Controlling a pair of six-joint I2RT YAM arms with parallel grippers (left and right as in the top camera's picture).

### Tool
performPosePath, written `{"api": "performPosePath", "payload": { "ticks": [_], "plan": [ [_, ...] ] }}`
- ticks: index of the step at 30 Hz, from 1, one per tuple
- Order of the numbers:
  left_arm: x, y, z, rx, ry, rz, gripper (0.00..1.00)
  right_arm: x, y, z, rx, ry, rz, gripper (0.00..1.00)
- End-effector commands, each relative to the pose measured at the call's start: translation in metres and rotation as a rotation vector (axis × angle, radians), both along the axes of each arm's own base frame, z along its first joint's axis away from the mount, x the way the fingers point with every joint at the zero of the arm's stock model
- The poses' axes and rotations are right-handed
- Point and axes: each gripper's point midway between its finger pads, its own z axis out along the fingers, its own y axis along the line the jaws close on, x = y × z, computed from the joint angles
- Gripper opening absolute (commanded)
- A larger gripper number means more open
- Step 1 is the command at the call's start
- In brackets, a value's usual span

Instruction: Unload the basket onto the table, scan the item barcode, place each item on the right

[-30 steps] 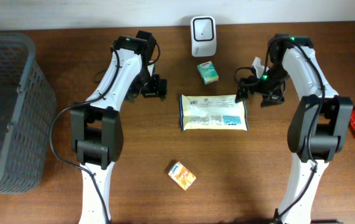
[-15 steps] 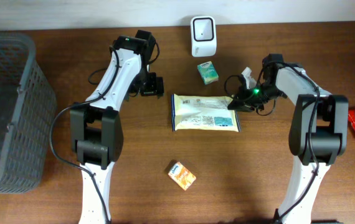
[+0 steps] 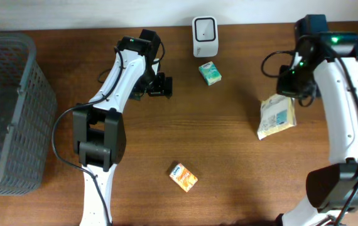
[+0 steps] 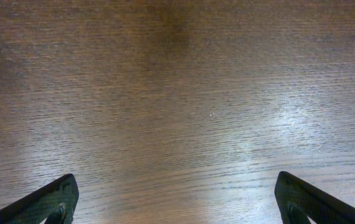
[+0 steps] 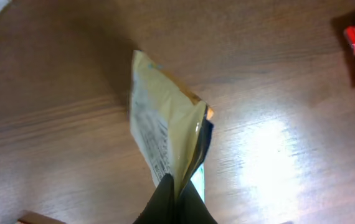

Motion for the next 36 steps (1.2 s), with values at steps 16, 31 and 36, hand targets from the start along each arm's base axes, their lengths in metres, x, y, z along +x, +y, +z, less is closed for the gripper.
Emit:
{"api": "performPosePath", "payload": {
  "ticks": [16,31,36],
  "plan": [
    [-0.008,-0.001,0.004,-0.004,0.023,-0.020,0.99,0.050,0.123,-0.029,0.288,0.004,0.647,0.99],
    [0.002,-0.004,0.004,-0.016,-0.018,-0.020,0.99,0.006,0.120,-0.208,0.122,0.142,1.244,0.99],
    [0.003,-0.005,0.004,-0.017,-0.020,-0.020,0.99,-0.001,0.128,-0.224,0.160,0.121,1.127,0.52]
  ]
}}
